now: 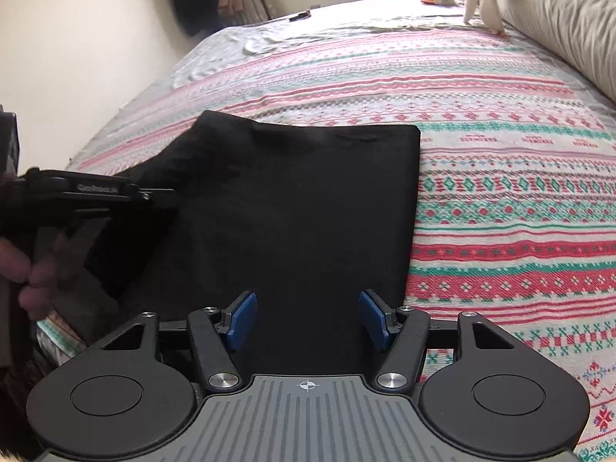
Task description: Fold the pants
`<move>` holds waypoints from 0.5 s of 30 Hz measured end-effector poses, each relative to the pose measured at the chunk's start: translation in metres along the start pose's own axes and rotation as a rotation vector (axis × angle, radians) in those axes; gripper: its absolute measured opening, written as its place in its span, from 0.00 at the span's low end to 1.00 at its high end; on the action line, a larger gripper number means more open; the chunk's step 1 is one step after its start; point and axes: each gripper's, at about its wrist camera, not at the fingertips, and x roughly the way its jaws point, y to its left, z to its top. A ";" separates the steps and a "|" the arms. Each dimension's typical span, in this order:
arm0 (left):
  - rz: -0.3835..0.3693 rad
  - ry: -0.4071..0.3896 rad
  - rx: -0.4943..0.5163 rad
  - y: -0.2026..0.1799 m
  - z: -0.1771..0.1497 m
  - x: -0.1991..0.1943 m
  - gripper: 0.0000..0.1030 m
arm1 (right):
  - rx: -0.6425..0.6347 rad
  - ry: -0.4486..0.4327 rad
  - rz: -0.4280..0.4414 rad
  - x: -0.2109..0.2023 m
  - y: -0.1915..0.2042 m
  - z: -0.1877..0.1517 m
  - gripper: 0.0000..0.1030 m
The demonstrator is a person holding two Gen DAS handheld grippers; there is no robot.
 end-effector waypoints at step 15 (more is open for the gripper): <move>0.160 -0.047 -0.112 0.094 -0.003 -0.038 0.30 | -0.325 -0.027 -0.056 0.032 0.084 -0.003 0.58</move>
